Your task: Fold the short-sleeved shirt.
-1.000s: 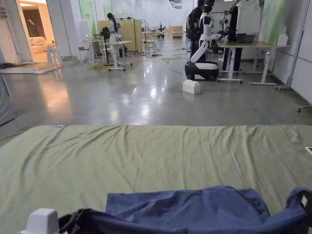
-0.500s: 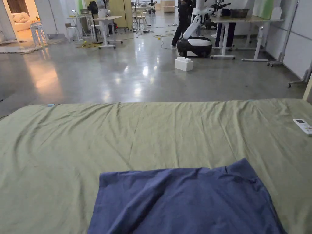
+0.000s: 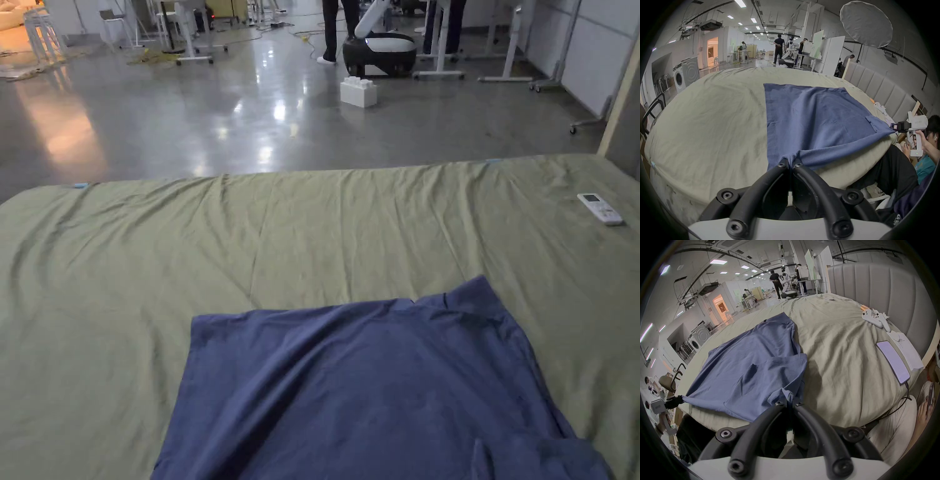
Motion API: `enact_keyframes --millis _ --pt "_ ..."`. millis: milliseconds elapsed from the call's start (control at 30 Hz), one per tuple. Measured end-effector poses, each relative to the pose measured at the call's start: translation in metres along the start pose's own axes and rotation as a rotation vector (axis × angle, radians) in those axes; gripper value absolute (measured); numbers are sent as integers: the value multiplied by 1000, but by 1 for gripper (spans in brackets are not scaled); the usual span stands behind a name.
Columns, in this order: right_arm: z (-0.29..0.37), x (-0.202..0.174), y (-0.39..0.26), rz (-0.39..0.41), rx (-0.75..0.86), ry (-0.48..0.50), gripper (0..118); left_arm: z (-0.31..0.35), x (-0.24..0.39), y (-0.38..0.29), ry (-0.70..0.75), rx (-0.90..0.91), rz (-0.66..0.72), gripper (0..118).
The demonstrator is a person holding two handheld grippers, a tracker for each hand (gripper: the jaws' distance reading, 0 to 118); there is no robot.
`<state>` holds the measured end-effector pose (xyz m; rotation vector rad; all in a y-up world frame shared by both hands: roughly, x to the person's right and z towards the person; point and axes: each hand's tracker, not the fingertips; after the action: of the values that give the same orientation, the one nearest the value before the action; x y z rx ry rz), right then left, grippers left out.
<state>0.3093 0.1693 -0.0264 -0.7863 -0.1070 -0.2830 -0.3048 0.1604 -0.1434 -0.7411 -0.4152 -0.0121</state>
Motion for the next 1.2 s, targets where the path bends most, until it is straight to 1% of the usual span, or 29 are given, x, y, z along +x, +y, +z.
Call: enact_keyframes --millis 100,133,167,200,233,267,300,400,433,467,500,600,700,733,833,900,933,967,1000,1033,1067,1100,1133,1167,1200 --pt "-9 1 -7 11 -18 7 5 -4 0 -9 -16 -21 -29 4" --pt "-9 1 -10 23 -27 10 8 -3 1 -10 -14 -19 -31 11" --pt "-11 1 -11 37 -44 10 21 -1 1 -11 -7 -16 -28 26" --pt "-11 2 -10 35 -49 4 57 1 1 -12 26 -8 -13 58" --pt "-10 4 -12 36 -61 -8 82 4 0 -13 49 1 -5 80" --pt "-7 5 -14 36 -58 -11 91 8 -1 -13 70 7 7 93" --pt "-2 8 -15 34 -33 -23 87 14 -1 -12 92 18 14 94" --pt "29 5 -8 43 87 -71 86 47 10 4 129 82 -14 93" --pt "44 0 -6 52 165 -86 86 61 19 11 137 128 -39 93" --pt "59 -6 -2 69 234 -75 86 72 26 18 146 179 -69 93" --pt "72 -12 3 99 268 -65 86 90 40 29 169 226 -88 93" --pt "113 -44 16 170 443 -86 86 128 74 52 256 384 -83 93" --pt "139 -74 25 216 588 -116 86 151 110 69 350 519 -98 93" --pt "145 -82 28 232 616 -117 86 154 120 72 359 560 -115 93" --pt "151 -100 38 235 691 -162 87 162 143 79 389 634 -130 93" --pt "153 -108 43 244 702 -147 86 160 148 80 434 606 -135 92" --pt "154 -110 44 252 713 -122 83 161 149 80 425 602 -140 91" --pt "152 -109 44 223 688 -76 78 164 148 79 426 602 -145 88" --pt "152 -111 44 216 680 -71 67 165 148 78 391 612 -144 82" --pt "151 -114 43 220 682 -69 55 167 148 77 372 621 -131 73" --pt "150 -116 41 226 681 -62 43 169 148 76 353 630 -118 59" --pt "150 -117 41 237 676 -57 24 170 148 76 343 635 -107 26" --pt "150 -118 39 248 667 -58 13 172 148 75 331 634 -105 3" --pt "148 -120 38 250 667 -63 7 170 148 75 316 624 -107 3" --pt "148 -122 38 256 664 -63 6 170 149 74 319 623 -106 3"
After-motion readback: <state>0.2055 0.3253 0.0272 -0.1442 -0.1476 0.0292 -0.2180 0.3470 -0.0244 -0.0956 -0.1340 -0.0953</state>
